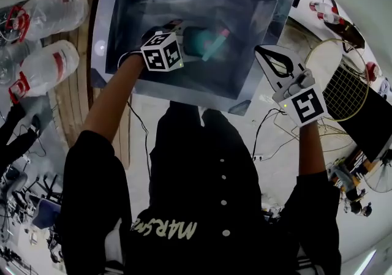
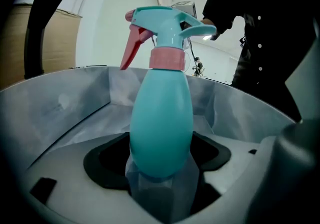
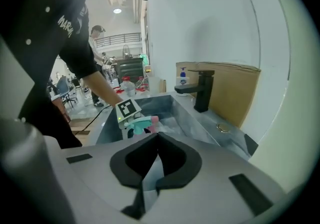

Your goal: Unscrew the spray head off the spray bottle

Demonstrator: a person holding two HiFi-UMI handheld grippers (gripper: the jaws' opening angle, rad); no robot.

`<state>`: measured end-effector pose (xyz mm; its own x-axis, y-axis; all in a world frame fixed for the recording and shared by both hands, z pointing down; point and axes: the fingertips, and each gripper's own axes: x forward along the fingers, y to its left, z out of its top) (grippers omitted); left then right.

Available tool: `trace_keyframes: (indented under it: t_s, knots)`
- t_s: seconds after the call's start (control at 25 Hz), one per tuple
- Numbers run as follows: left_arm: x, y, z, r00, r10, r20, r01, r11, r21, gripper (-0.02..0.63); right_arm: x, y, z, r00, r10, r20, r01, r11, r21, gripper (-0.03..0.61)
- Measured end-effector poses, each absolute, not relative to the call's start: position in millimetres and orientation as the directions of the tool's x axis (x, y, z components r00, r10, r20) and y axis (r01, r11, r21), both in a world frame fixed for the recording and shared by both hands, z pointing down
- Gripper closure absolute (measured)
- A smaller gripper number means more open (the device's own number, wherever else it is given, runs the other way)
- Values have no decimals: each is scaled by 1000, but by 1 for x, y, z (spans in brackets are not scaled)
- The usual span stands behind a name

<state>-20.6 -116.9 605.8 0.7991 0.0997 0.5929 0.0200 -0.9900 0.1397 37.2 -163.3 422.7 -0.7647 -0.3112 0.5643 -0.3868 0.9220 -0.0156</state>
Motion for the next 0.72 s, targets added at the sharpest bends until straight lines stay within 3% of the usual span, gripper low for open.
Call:
trace_keyframes:
  t_s: [0.2, 0.28, 0.4, 0.56, 0.72]
  knots:
    - [-21, -116, 608, 822, 130, 554, 70, -989, 129, 229, 22, -157, 443, -730, -154, 666, -180, 983, 31, 541]
    - [-21, -116, 608, 823, 150, 547, 93, -987, 131, 229, 12, -160, 443, -736, -102, 669, -119, 993, 20, 397]
    - [-23, -116, 608, 822, 184, 539, 131, -982, 135, 229, -5, -161, 443, -734, 17, 679, 29, 1000, 6, 318]
    - [-24, -117, 608, 817, 215, 534, 170, -976, 133, 229, -32, -154, 458, -664, 166, 729, 294, 954, 51, 298]
    - [-24, -117, 608, 807, 246, 536, 206, -969, 134, 229, -56, -141, 473, -633, 301, 713, 436, 900, 8, 285]
